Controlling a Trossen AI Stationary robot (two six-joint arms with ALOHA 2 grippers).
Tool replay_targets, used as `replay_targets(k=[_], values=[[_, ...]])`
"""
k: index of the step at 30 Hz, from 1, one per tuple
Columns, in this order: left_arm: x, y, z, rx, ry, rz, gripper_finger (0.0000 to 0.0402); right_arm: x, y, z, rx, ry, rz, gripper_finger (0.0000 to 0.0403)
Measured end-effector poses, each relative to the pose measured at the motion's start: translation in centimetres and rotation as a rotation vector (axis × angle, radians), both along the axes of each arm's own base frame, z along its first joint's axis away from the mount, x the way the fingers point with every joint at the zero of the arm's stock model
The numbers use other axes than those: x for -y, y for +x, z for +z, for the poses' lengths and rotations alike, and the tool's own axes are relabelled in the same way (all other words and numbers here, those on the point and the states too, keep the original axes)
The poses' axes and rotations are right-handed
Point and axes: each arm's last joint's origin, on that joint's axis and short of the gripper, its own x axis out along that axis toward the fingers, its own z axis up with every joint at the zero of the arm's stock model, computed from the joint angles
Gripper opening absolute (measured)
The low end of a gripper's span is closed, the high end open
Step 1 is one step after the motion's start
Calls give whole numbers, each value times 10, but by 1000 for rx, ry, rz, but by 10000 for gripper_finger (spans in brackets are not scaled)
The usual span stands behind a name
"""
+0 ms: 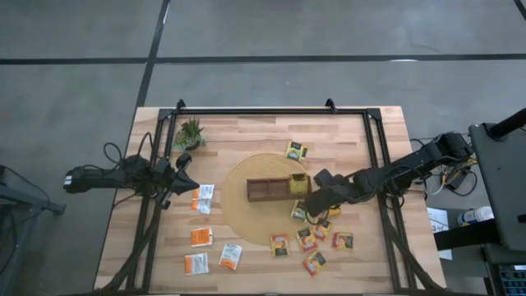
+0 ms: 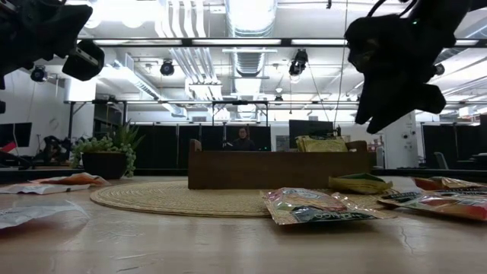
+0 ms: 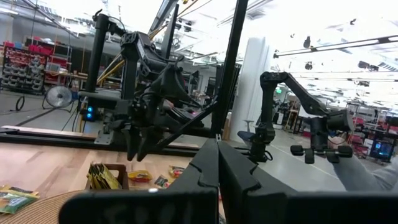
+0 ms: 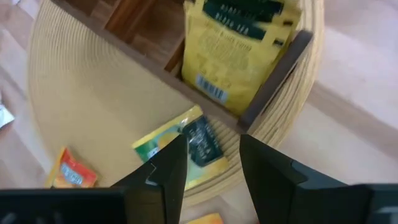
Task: Pick & Place Tea
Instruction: Put the right yellow tea bag into the right of the wooden organizer
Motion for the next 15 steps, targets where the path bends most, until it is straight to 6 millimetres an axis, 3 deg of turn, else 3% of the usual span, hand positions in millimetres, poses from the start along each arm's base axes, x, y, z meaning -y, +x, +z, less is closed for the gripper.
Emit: replay_targets(k=[15], values=[[0,0,0,0,0,1,0,-7,-5,-11,47,10,-51,136]])
